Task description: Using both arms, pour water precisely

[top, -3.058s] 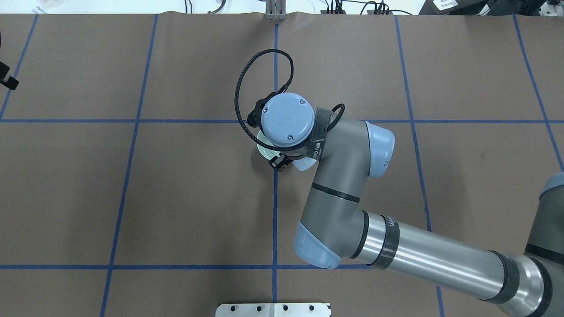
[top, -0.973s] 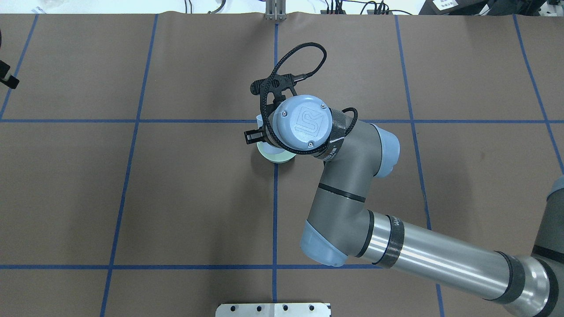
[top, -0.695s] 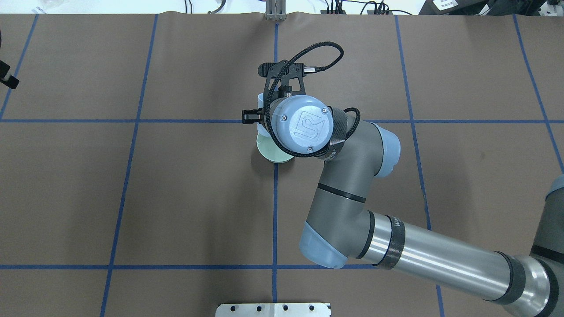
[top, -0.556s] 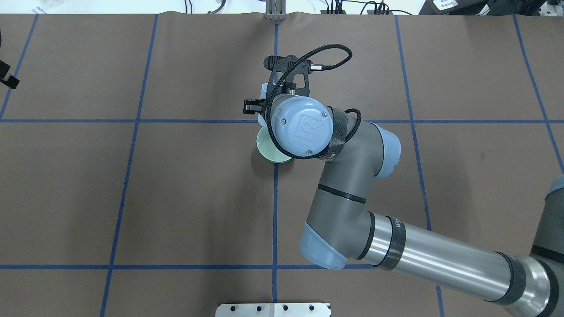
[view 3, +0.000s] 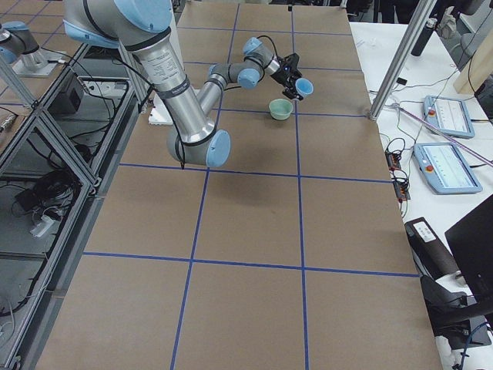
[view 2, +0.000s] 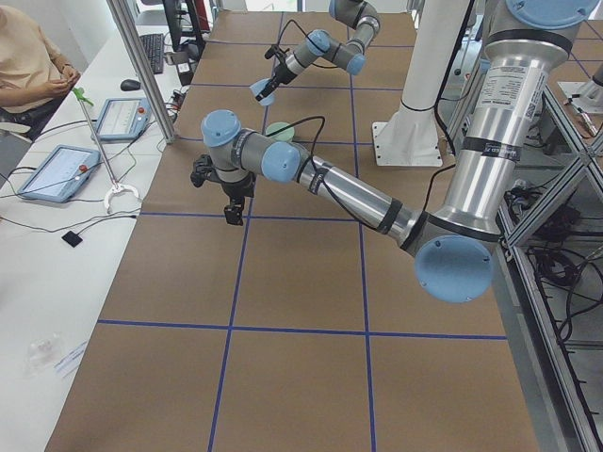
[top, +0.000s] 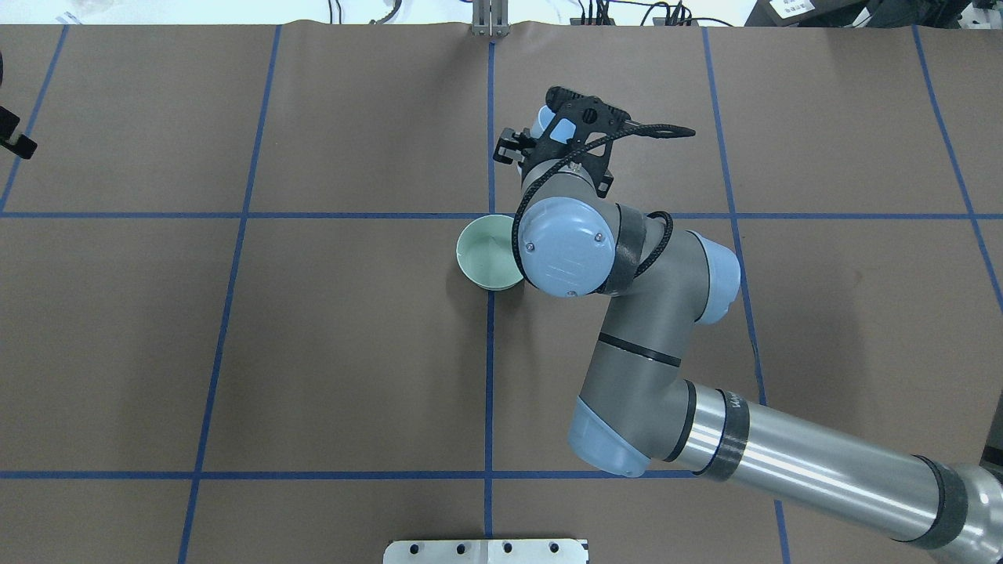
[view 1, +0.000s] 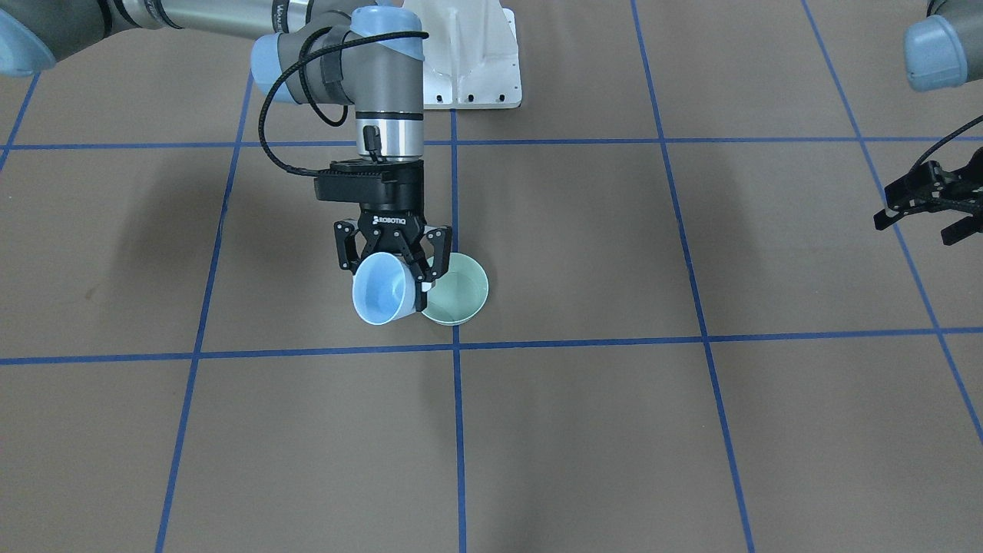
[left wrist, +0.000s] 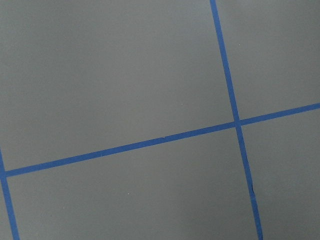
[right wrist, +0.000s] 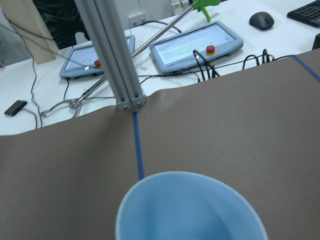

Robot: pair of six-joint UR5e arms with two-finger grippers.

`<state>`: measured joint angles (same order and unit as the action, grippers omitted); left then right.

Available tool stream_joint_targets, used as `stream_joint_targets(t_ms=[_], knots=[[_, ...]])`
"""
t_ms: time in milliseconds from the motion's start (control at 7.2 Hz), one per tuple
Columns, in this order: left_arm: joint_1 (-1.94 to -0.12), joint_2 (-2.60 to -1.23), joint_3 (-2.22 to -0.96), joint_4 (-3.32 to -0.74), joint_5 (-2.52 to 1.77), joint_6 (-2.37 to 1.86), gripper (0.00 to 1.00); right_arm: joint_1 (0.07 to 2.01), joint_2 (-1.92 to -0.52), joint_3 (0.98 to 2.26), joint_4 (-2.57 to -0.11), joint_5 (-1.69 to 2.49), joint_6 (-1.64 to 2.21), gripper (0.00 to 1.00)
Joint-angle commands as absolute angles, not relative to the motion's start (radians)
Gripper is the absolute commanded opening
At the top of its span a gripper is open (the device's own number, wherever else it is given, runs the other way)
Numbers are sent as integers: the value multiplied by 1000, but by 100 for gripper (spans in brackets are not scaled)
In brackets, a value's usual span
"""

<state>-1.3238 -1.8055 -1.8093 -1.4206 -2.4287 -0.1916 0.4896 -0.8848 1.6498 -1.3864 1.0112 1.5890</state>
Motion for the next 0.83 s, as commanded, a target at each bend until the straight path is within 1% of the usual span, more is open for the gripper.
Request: stream_joint_targets(t_ms=[0, 139, 417, 695], knots=[[-1322, -1807, -1810, -1420, -2430, -193, 100, 500, -981, 1657, -1394, 855, 1708, 0], [-1322, -1809, -1810, -1422, -2430, -205, 100, 512, -1021, 1658, -1396, 835, 1748, 0], [-1321, -1810, -1810, -1422, -2430, -209, 100, 528, -1200, 1713, -1396, 825, 1761, 0], [-1321, -1818, -1812, -1422, -2430, -210, 100, 528, -1348, 1747, -1394, 793, 1776, 0]])
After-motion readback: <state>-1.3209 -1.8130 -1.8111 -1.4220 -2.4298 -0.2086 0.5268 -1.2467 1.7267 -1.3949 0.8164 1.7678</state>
